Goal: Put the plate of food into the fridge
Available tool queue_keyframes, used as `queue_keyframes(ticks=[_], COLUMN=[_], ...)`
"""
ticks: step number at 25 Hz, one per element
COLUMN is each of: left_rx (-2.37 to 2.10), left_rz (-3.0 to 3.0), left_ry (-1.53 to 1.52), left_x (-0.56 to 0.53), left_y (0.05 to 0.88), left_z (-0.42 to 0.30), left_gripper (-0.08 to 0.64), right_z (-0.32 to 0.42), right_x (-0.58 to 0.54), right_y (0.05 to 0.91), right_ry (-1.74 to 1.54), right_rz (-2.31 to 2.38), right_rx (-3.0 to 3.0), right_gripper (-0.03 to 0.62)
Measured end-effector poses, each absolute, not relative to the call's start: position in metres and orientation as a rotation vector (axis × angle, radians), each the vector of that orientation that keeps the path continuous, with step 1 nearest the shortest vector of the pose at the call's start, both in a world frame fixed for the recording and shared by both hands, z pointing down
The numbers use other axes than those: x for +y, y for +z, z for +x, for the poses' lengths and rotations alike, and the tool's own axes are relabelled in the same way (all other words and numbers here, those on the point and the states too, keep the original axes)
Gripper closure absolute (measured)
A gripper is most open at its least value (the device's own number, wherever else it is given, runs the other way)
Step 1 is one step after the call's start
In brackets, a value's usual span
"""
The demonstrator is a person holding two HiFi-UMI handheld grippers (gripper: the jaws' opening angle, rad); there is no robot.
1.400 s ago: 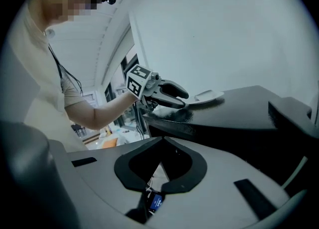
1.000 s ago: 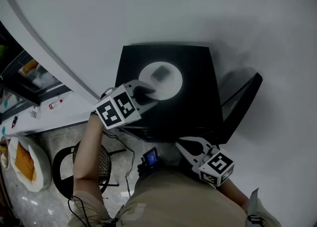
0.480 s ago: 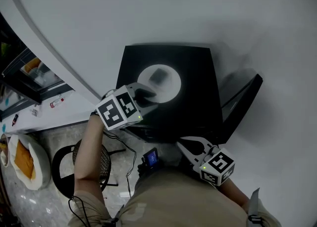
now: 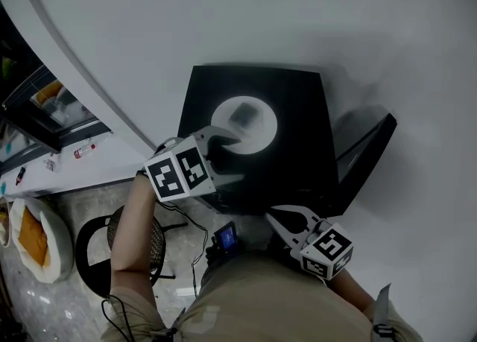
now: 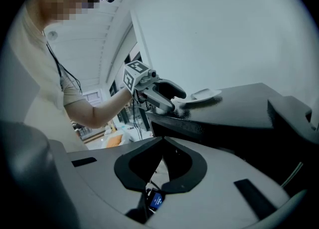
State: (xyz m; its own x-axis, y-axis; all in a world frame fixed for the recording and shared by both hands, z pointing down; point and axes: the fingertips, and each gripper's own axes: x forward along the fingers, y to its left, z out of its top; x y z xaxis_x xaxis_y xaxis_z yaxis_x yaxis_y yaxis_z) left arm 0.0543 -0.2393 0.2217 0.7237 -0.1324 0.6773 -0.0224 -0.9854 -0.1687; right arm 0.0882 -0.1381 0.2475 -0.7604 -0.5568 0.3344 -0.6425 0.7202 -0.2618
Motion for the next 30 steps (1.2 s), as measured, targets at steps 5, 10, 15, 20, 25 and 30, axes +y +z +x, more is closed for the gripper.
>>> queue_keyframes(ticks=[5, 10, 15, 20, 25, 30], left_rx=[0.121, 0.181, 0.181, 0.155, 0.164, 0.125], left_rz=[-2.842, -2.919, -2.958, -2.985, -2.944, -2.869], left_ry=[-1.149, -1.152, -1.128, -1.135, -1.14, -1.098], left_x=[-0.242, -0.247, -0.244, -0.234, -0.232, -0.221], left_y=[0.227, 0.229, 0.227, 0.225, 0.227, 0.224], left_z=[0.054, 0.054, 0.052, 0.05, 0.05, 0.048], left_gripper=[0.299, 0.301, 0.301, 0.302, 0.301, 0.301], right_z=[0.079, 0.081, 0.083, 0.088, 0.086, 0.084], right_x=[-0.135, -0.137, -0.138, -0.14, -0.141, -0.139], right_y=[0.248, 0.25, 0.25, 0.253, 0.252, 0.252], right_ry=[0.528, 0.536, 0.549, 0.567, 0.56, 0.569], right_rz=[0.931, 0.95, 0.973, 0.984, 0.977, 0.969], right_rx=[-2.697, -2.695, -2.694, -2.687, -2.695, -2.695], right_gripper=[0.569, 0.569, 0.569, 0.569, 0.569, 0.569])
